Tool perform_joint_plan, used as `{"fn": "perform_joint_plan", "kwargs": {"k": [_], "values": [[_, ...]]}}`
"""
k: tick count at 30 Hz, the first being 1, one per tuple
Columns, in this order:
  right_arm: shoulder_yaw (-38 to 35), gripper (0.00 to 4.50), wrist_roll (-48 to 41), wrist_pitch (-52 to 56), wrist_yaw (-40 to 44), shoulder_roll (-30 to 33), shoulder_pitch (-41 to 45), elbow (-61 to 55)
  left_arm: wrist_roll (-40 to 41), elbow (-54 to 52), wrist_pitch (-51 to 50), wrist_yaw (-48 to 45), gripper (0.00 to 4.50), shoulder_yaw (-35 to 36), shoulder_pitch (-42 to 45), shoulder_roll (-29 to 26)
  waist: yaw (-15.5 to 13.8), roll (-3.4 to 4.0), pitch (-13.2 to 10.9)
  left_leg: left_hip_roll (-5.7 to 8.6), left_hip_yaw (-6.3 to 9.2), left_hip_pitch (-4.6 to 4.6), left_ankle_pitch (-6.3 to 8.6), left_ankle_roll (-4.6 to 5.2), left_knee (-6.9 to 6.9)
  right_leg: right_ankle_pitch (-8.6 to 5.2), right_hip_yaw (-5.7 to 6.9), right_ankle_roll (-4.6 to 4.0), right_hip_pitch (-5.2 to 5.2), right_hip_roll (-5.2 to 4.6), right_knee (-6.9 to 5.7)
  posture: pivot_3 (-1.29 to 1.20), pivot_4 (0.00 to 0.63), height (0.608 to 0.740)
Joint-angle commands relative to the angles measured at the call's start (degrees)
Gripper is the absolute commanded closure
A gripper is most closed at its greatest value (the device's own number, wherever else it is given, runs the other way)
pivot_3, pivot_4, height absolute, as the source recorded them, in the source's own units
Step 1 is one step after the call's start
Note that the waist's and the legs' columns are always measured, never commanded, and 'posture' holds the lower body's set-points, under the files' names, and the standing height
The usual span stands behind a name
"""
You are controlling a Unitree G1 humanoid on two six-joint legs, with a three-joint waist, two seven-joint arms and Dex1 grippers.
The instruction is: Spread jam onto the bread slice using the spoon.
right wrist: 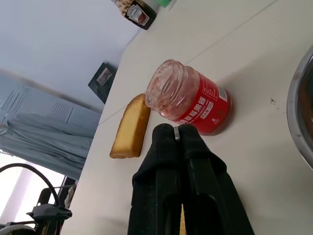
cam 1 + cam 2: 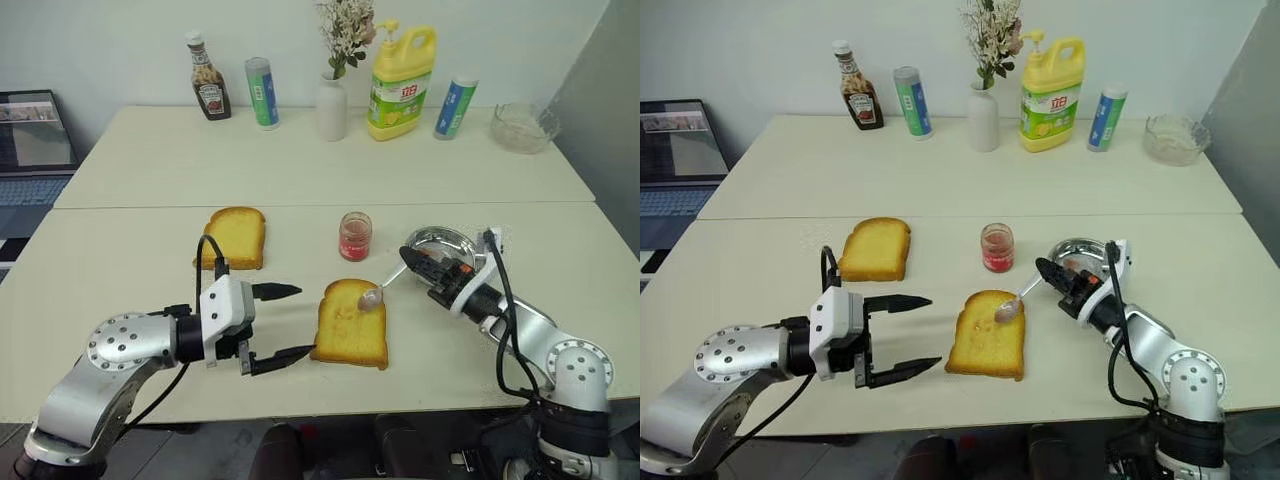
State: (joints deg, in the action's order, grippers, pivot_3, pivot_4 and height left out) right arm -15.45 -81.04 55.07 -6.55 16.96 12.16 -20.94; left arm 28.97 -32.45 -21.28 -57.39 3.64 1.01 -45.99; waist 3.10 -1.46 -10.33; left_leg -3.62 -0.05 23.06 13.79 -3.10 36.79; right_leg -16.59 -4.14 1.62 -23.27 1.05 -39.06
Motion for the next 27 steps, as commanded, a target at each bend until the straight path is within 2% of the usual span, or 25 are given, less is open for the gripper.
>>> {"fn": "perform_joint_plan", "kwargs": {"k": [1,7,10,13,18,27], "values": [[-3.5,4.48,-3.2,-3.7,0.3,1.8,0.5,-4.4,1.3,-0.2,-0.8,-0.2,0.00,-1.1,4.5,0.3,-0.1,0.00,0.0,0.00,0.00,0.00,0.00,0.00,0.02,0.00,0.00,0.00,0.00,0.00,0.00,0.00,0.150,0.740],[-9.7,4.48,-4.6,-8.6,-1.5,6.8,-0.1,-4.1,4.3,0.6,-7.9,0.7,0.00,-4.1,17.2,1.5,-0.2,-0.02,0.0,0.04,-0.02,0.01,0.00,0.00,0.08,0.03,-0.03,0.06,0.03,0.00,0.02,0.00,0.150,0.740],[-12.3,4.48,-1.8,-10.6,-0.2,9.6,-1.4,-2.4,5.0,1.6,-9.8,0.5,0.00,-5.8,22.2,2.8,-0.2,-0.01,0.0,0.04,-0.01,0.04,0.00,0.00,0.06,0.03,-0.01,0.07,0.03,0.01,0.02,0.00,0.150,0.740],[-13.9,4.48,3.3,-13.7,1.4,11.2,-1.3,2.9,2.4,3.7,-9.3,-0.3,0.00,-10.3,26.6,4.9,-0.3,-0.02,0.0,0.05,-0.02,0.03,0.00,0.00,0.06,0.03,-0.03,0.07,0.03,0.01,0.03,0.00,0.150,0.740],[-13.2,4.48,10.6,-17.3,4.2,10.7,1.9,12.3,-1.5,7.8,-7.1,-0.2,0.00,-15.7,30.4,9.2,-0.2,0.00,0.0,0.07,-0.07,0.00,-0.01,0.00,0.09,0.04,-0.08,0.06,0.04,0.02,-0.01,0.00,0.150,0.740],[-13.4,4.48,18.2,-20.1,9.0,8.2,7.0,23.5,-3.6,9.7,-6.7,-0.7,0.00,-17.7,32.6,12.5,-0.3,0.01,0.0,0.01,-0.04,0.00,-0.01,0.01,0.07,0.18,-0.09,-0.17,0.03,0.11,0.00,0.00,0.150,0.740]]}}
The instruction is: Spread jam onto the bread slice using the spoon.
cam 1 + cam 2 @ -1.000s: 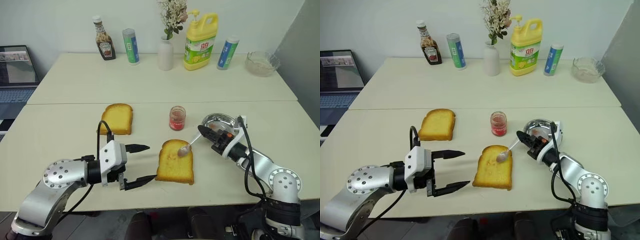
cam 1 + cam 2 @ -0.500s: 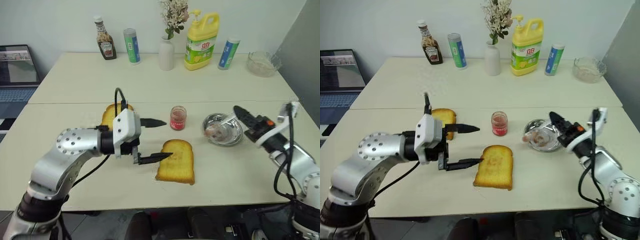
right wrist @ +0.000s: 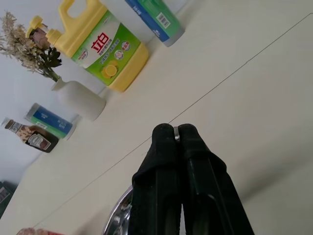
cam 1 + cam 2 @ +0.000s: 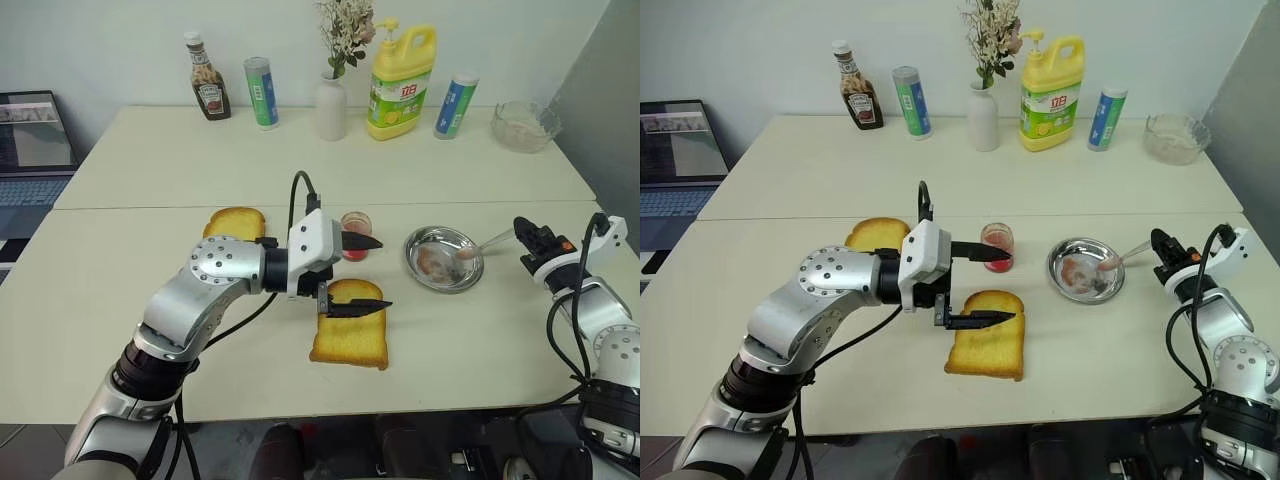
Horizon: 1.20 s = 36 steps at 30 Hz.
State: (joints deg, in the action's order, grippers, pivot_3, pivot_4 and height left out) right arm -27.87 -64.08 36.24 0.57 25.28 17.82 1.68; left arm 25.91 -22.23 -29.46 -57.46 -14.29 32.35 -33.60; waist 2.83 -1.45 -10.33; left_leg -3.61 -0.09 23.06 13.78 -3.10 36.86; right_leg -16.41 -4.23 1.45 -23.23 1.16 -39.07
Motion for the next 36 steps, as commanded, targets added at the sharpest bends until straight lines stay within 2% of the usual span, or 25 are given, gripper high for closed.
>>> {"fn": "perform_joint_plan", "kwargs": {"k": [1,8,12,16,22,26,36], "values": [[-0.9,4.48,1.8,-1.2,2.6,-0.2,1.5,1.5,-0.8,-0.3,1.6,-0.7,0.00,0.2,1.4,0.3,0.0,0.00,0.0,0.00,0.00,0.00,0.00,0.00,0.00,0.00,0.01,0.00,0.00,0.00,0.00,0.00,0.150,0.740],[-0.8,4.48,4.1,-0.7,4.8,-1.3,2.5,3.5,-1.8,0.6,2.3,-0.7,0.00,0.2,1.9,1.3,-0.1,0.01,0.0,0.00,-0.01,0.00,0.00,0.00,0.01,0.01,-0.01,-0.01,0.00,-0.01,0.00,0.00,0.150,0.740],[0.5,3.54,6.7,-0.3,5.6,-1.4,2.1,2.6,-2.3,1.2,2.7,-0.9,0.00,0.4,1.9,1.4,-0.1,0.01,0.0,0.00,0.00,0.00,0.00,0.00,0.00,0.01,0.00,-0.01,0.00,0.00,-0.01,0.00,0.150,0.740],[2.5,2.16,12.6,-2.0,7.1,-0.1,1.1,2.2,-3.1,1.5,3.4,-1.2,0.00,0.1,1.7,1.3,-0.1,0.01,0.0,0.01,0.00,0.00,0.00,0.00,0.01,0.00,0.00,-0.01,0.00,-0.01,-0.01,0.00,0.150,0.740],[9.2,0.08,25.4,-7.1,12.7,4.1,-2.1,-1.4,-3.8,2.1,4.0,-1.0,0.00,0.0,1.8,1.9,-0.2,0.01,0.0,0.02,0.00,0.00,0.00,0.00,0.01,0.00,0.01,0.00,0.00,-0.02,0.00,0.00,0.150,0.740],[12.4,0.03,32.0,-10.9,15.3,5.4,-3.8,-3.6,-4.0,2.4,4.1,-1.1,0.00,0.2,1.9,2.1,-0.2,0.01,0.0,0.01,0.00,-0.01,0.00,0.00,0.02,-0.02,0.01,0.04,0.00,-0.01,-0.01,0.00,0.150,0.740],[11.9,0.03,37.3,-15.1,18.1,4.6,-4.9,-7.0,-4.8,3.3,4.8,-1.1,0.00,0.1,2.2,2.7,-0.4,0.01,0.0,0.02,0.00,-0.01,0.00,-0.01,0.04,0.01,0.02,-0.01,0.01,-0.02,-0.02,0.00,0.150,0.740]]}}
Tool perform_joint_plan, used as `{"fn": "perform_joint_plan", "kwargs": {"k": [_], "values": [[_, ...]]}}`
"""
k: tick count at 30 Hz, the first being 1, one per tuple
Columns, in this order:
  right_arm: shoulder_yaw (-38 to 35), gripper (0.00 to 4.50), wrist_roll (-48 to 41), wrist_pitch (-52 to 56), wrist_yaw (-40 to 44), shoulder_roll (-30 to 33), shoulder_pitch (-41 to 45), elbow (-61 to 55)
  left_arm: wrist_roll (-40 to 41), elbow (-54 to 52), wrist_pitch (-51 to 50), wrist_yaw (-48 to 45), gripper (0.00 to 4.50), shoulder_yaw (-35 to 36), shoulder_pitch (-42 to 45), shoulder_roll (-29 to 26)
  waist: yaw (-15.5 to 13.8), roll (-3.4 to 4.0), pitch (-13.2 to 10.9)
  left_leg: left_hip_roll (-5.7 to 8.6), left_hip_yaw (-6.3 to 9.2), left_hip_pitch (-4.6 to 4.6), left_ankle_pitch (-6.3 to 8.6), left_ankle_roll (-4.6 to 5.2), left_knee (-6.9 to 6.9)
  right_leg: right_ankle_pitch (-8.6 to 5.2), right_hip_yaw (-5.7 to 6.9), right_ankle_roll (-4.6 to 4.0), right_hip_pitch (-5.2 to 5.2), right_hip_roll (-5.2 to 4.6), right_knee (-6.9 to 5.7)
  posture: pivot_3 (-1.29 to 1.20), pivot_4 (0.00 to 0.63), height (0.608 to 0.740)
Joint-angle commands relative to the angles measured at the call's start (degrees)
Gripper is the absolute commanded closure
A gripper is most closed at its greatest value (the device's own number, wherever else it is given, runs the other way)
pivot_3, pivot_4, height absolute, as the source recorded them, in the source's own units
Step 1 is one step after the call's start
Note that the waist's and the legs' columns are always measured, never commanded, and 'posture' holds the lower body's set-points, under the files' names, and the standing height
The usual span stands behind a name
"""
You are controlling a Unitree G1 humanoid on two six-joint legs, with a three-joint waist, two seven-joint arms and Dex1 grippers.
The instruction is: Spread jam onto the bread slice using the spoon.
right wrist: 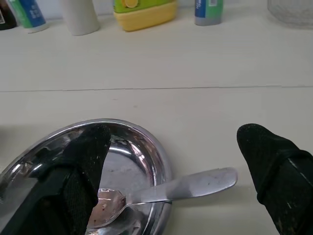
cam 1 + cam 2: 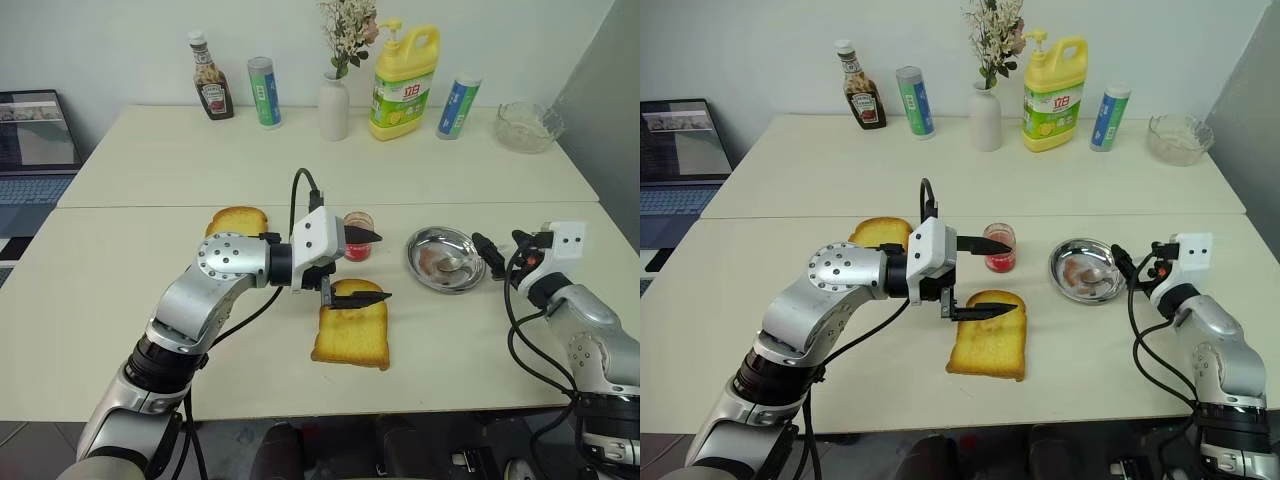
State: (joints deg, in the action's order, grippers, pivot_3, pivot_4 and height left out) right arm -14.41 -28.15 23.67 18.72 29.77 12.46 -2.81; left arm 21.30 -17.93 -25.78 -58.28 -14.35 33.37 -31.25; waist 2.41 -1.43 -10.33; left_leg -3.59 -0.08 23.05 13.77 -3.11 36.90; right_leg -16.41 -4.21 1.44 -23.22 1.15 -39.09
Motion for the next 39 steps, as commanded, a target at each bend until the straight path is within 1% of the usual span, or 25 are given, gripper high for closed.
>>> {"fn": "perform_joint_plan", "kwargs": {"k": [1,5,8,13,16,18,20,22,25,29,32,39], "values": [[-1.8,0.03,1.8,-3.1,-0.1,0.0,0.6,-2.4,-0.3,-0.9,1.2,-0.3,0.00,0.2,1.3,0.4,0.0,0.00,0.0,0.00,0.00,0.00,0.00,0.00,0.00,0.00,0.00,0.00,0.00,0.00,0.00,0.00,0.150,0.740],[-3.3,0.03,1.8,-5.1,0.2,-0.6,0.8,-3.2,-0.4,-0.4,1.0,0.8,0.00,1.0,1.1,0.6,0.0,0.00,0.0,0.00,0.01,0.00,0.00,0.00,0.01,0.00,0.00,0.00,0.00,0.00,-0.01,0.00,0.150,0.740],[-3.7,0.03,0.9,-4.2,2.1,0.2,-0.3,-5.7,0.4,-0.7,0.3,0.7,0.00,2.6,0.5,-0.6,-0.1,0.00,0.0,0.00,0.00,0.00,0.00,0.00,0.01,0.01,0.00,-0.01,0.00,0.00,-0.01,0.00,0.150,0.740],[-5.4,0.03,-3.3,-0.3,8.8,5.1,-4.5,-15.5,-1.8,-0.3,-0.5,4.1,0.00,7.6,-2.2,-5.1,-0.1,0.01,0.0,-0.02,0.03,-0.02,0.00,0.00,-0.01,0.00,0.02,-0.01,0.00,0.01,-0.02,0.00,0.150,0.740],[-6.1,0.03,-5.7,2.1,10.9,7.2,-6.2,-19.0,-2.1,-0.4,-1.6,5.7,0.00,9.7,-3.7,-7.0,-0.1,0.01,0.0,-0.01,0.04,-0.02,0.00,0.00,0.01,0.00,0.02,0.01,0.02,0.00,-0.02,0.00,0.150,0.740],[-7.2,0.03,-8.0,4.1,15.6,10.7,-10.5,-24.2,-2.1,-0.6,-3.7,6.0,0.00,14.0,-9.3,-11.0,-0.1,0.02,0.0,0.00,0.04,-0.02,0.00,0.00,0.03,-0.03,0.03,0.04,0.04,-0.02,-0.02,0.00,0.150,0.740],[-7.1,0.03,-7.1,3.6,20.1,14.1,-15.5,-28.5,-2.8,-0.7,-1.8,5.1,0.00,17.8,-16.6,-14.4,0.2,0.07,0.0,-0.01,0.01,-0.07,0.00,0.00,-0.02,-0.04,0.00,0.05,0.04,-0.02,-0.01,0.00,0.150,0.740],[-7.2,0.03,-7.4,3.2,22.4,15.9,-18.7,-30.2,-2.1,-1.0,-1.0,4.6,0.00,19.4,-20.6,-15.6,0.2,0.00,0.0,-0.08,0.05,-0.14,0.02,0.02,-0.16,-0.05,0.04,-0.03,0.03,-0.02,-0.02,0.00,0.150,0.740],[-8.2,0.03,-9.3,3.8,27.6,18.4,-23.6,-32.6,-1.7,-1.0,0.8,3.5,0.00,21.4,-25.9,-16.9,-0.5,-0.04,0.0,-0.03,0.09,-0.05,0.02,0.01,-0.04,-0.11,0.12,0.06,0.04,-0.08,-0.02,0.00,0.150,0.740],[-9.5,0.03,-12.1,6.1,33.6,22.1,-27.9,-33.7,-2.1,-1.0,2.2,3.0,0.00,22.4,-30.2,-17.7,-1.0,-0.11,0.0,0.07,0.03,-0.07,0.01,0.01,0.08,-0.16,0.12,0.28,0.15,-0.21,0.03,0.00,0.150,0.740],[-10.2,0.03,-11.1,5.4,36.7,23.5,-30.1,-32.6,-1.8,-1.5,2.5,2.9,0.00,22.2,-31.1,-17.3,-0.9,-0.17,0.0,0.07,-0.04,-0.14,0.01,0.02,0.13,-0.10,0.06,0.33,0.20,-0.22,0.03,0.00,0.150,0.740],[-11.4,0.03,-8.8,3.9,39.4,24.4,-30.5,-31.0,-1.1,-3.1,3.0,0.3,0.00,21.5,-32.2,-18.2,-0.8,-0.18,0.0,0.04,-0.02,-0.15,0.00,0.02,0.09,-0.09,0.07,0.30,0.17,-0.17,0.01,0.00,0.150,0.740]]}}
